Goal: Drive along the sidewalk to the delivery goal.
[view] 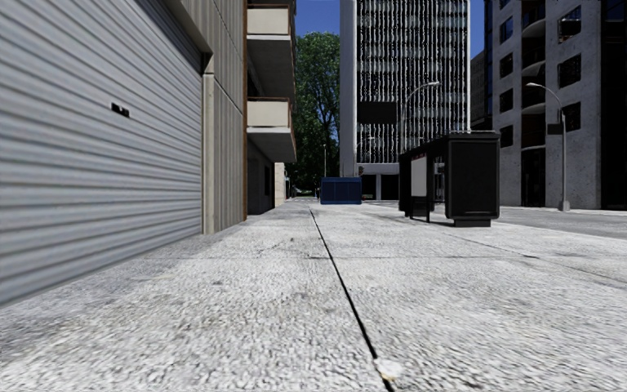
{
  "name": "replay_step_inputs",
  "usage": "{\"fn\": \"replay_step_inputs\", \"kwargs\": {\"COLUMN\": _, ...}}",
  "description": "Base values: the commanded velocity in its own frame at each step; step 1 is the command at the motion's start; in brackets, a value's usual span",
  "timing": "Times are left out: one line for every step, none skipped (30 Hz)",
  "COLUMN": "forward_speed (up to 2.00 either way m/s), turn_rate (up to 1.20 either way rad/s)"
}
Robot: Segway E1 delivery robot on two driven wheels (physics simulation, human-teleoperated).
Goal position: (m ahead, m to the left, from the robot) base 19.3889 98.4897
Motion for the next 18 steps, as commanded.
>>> {"fn": "replay_step_inputs", "kwargs": {"forward_speed": 2.00, "turn_rate": 0.00}}
{"fn": "replay_step_inputs", "kwargs": {"forward_speed": 2.00, "turn_rate": 0.00}}
{"fn": "replay_step_inputs", "kwargs": {"forward_speed": 2.00, "turn_rate": 0.00}}
{"fn": "replay_step_inputs", "kwargs": {"forward_speed": 2.00, "turn_rate": 0.00}}
{"fn": "replay_step_inputs", "kwargs": {"forward_speed": 2.00, "turn_rate": 0.00}}
{"fn": "replay_step_inputs", "kwargs": {"forward_speed": 2.00, "turn_rate": 0.00}}
{"fn": "replay_step_inputs", "kwargs": {"forward_speed": 2.00, "turn_rate": 0.00}}
{"fn": "replay_step_inputs", "kwargs": {"forward_speed": 2.00, "turn_rate": 0.00}}
{"fn": "replay_step_inputs", "kwargs": {"forward_speed": 2.00, "turn_rate": 0.00}}
{"fn": "replay_step_inputs", "kwargs": {"forward_speed": 2.00, "turn_rate": 0.00}}
{"fn": "replay_step_inputs", "kwargs": {"forward_speed": 2.00, "turn_rate": 0.00}}
{"fn": "replay_step_inputs", "kwargs": {"forward_speed": 2.00, "turn_rate": 0.00}}
{"fn": "replay_step_inputs", "kwargs": {"forward_speed": 2.00, "turn_rate": 0.00}}
{"fn": "replay_step_inputs", "kwargs": {"forward_speed": 2.00, "turn_rate": 0.04}}
{"fn": "replay_step_inputs", "kwargs": {"forward_speed": 2.00, "turn_rate": 0.04}}
{"fn": "replay_step_inputs", "kwargs": {"forward_speed": 2.00, "turn_rate": 0.11}}
{"fn": "replay_step_inputs", "kwargs": {"forward_speed": 2.00, "turn_rate": 0.14}}
{"fn": "replay_step_inputs", "kwargs": {"forward_speed": 2.00, "turn_rate": 0.18}}
